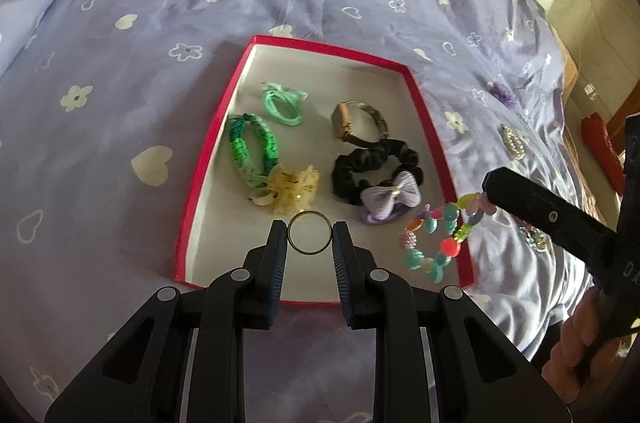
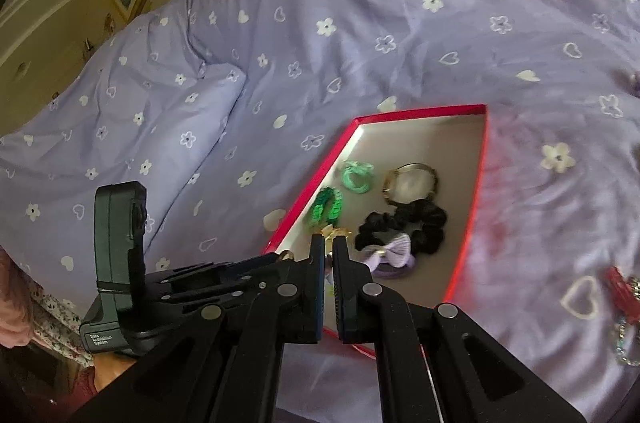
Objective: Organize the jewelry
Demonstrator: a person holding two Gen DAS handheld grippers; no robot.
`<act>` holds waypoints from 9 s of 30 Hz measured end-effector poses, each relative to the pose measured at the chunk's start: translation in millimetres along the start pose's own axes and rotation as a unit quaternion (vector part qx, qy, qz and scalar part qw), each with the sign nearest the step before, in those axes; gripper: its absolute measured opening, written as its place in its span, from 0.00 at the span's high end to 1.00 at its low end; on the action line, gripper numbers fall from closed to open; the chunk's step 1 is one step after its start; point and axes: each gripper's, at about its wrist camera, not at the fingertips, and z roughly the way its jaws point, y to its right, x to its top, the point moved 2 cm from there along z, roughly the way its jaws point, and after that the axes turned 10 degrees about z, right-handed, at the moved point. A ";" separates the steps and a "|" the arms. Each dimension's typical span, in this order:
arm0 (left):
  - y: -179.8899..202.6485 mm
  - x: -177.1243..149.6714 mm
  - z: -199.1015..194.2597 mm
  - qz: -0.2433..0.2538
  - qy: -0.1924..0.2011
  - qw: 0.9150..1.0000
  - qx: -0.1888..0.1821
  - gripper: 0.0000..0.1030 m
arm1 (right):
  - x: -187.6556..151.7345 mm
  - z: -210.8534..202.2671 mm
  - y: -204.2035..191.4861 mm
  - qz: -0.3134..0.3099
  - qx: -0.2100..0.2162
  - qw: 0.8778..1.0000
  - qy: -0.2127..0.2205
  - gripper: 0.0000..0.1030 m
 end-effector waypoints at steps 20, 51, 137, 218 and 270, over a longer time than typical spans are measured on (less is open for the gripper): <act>-5.1 -4.9 41.2 0.014 -0.040 0.999 0.012 0.79 | -14.8 51.5 39.6 -0.012 -0.088 0.993 -0.074 0.97; -0.6 -3.5 38.7 0.027 -0.048 0.998 0.035 0.69 | -11.0 49.0 40.1 -0.004 -0.078 0.993 -0.089 0.78; 272.2 22.0 88.9 0.228 -0.070 0.964 -0.120 0.71 | -39.7 -208.7 226.1 0.179 -0.130 0.964 0.146 0.92; -21.8 -7.1 22.1 -0.004 -0.027 1.000 0.014 0.92 | -20.6 36.4 35.7 0.038 -0.014 0.997 -0.063 0.92; -20.5 -15.3 22.3 -0.012 -0.040 0.999 0.026 0.43 | -16.9 32.8 28.2 0.011 -0.032 0.997 -0.064 0.52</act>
